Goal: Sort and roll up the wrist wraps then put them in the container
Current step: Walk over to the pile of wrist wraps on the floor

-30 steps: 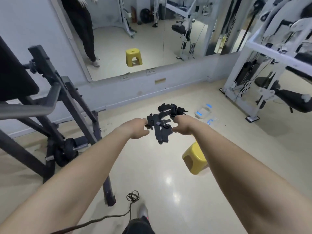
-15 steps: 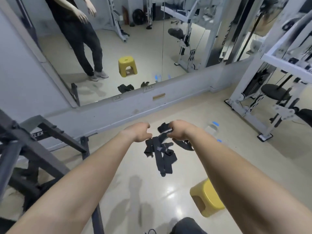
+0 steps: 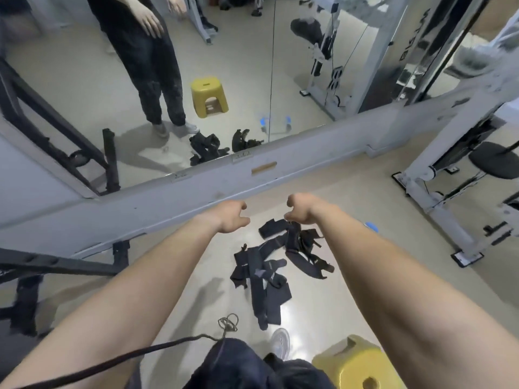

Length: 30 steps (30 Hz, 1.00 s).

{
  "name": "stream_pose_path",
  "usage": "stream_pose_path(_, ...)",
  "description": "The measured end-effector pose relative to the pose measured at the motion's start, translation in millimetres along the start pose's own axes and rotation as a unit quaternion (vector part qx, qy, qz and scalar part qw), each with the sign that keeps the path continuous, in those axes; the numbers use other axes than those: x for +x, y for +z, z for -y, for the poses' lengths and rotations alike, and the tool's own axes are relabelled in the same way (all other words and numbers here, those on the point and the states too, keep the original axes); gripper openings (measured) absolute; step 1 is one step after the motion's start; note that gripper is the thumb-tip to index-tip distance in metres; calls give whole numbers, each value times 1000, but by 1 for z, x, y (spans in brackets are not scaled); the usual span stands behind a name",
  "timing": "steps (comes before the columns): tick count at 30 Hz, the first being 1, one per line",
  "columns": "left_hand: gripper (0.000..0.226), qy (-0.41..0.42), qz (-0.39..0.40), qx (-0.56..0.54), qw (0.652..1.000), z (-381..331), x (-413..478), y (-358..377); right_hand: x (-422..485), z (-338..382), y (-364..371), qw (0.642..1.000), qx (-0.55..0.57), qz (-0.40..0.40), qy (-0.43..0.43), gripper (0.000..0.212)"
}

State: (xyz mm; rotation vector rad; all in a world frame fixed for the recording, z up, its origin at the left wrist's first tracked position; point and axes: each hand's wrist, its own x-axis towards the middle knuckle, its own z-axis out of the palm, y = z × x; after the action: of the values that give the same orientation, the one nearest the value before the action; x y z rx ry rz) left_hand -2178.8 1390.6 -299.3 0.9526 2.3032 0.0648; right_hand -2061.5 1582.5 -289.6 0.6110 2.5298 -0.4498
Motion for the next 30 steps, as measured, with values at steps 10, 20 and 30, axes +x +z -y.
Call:
stream_pose_path(10,57,-14,12,-17,1000,18,156,-57,147,-30,-64,1000,5,16,-4,53)
stream_pose_path(20,55,-111,20,-101,988,-8,218,-41,233,-73,-89,993,-40,74,-79,54)
stream_pose_path(30,51,-208,49,-157,964,-49,288,113,326,-161,28,964,-106,171,-176,42)
